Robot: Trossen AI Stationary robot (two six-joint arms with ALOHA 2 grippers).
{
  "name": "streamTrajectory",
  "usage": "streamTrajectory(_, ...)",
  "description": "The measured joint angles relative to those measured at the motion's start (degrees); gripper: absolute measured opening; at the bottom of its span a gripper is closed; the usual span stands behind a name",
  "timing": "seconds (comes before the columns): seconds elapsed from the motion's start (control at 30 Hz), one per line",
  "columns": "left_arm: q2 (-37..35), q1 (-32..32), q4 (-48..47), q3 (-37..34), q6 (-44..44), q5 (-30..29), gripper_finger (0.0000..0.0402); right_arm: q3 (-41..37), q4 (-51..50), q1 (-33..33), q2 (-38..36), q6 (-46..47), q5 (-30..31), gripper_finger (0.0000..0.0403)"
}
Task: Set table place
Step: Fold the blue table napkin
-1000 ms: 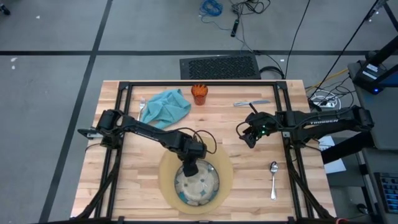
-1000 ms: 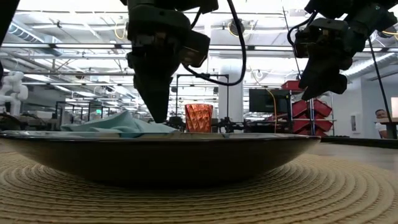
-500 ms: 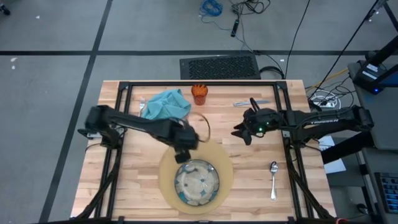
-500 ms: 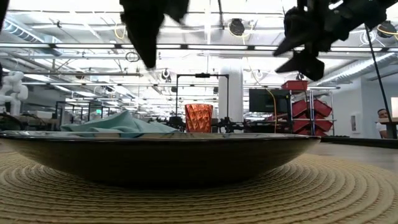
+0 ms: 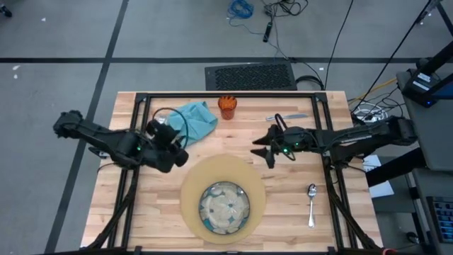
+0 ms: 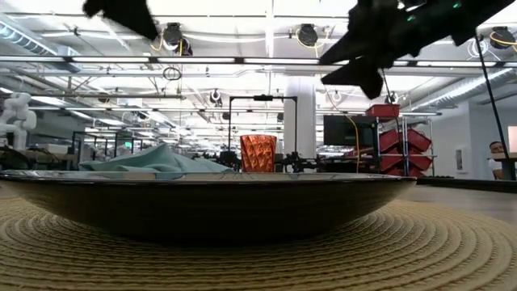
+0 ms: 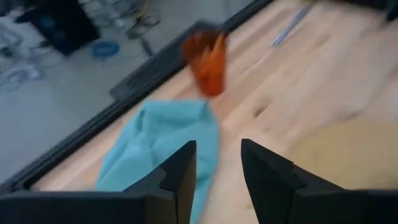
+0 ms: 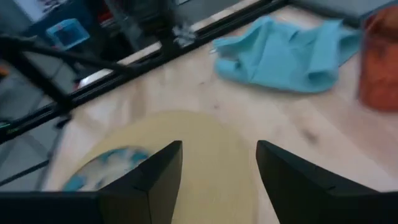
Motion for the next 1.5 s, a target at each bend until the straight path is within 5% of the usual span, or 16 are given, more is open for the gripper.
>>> streamTrajectory(0.13,1.44,1.75,10.4,-12.05,-10.75,0.39,0.0111,0.0,5.31,-0.69,5.04,-3.9,-0.13,0.0199)
streamTrajectory(0.33,5.33,6.32,24.37,-20.44,-4.19,0.95,0.0111,0.0,7.48,-1.2,9.09,-4.18,-0.15,0.0199)
streamTrajectory(0.67,14.38,21.88,30.14,-20.77,10.95,9.03,0.0111,0.0,8.26,-1.2,12.26,0.38,-0.04,0.0199)
streamTrajectory(0.87,21.05,22.18,33.49,-19.94,18.14,8.38,0.0111,0.0,8.33,-1.2,12.42,0.45,-0.02,0.0199)
streamTrajectory(1.3,26.29,23.06,31.54,-19.94,17.78,9.03,0.0108,0.0,8.52,-1.23,12.42,0.49,-0.04,0.0199)
streamTrajectory(1.5,26.29,25.96,29.38,-19.94,17.76,11.91,0.0044,0.0,10.26,-1.23,12.42,1.13,-0.05,0.0199)
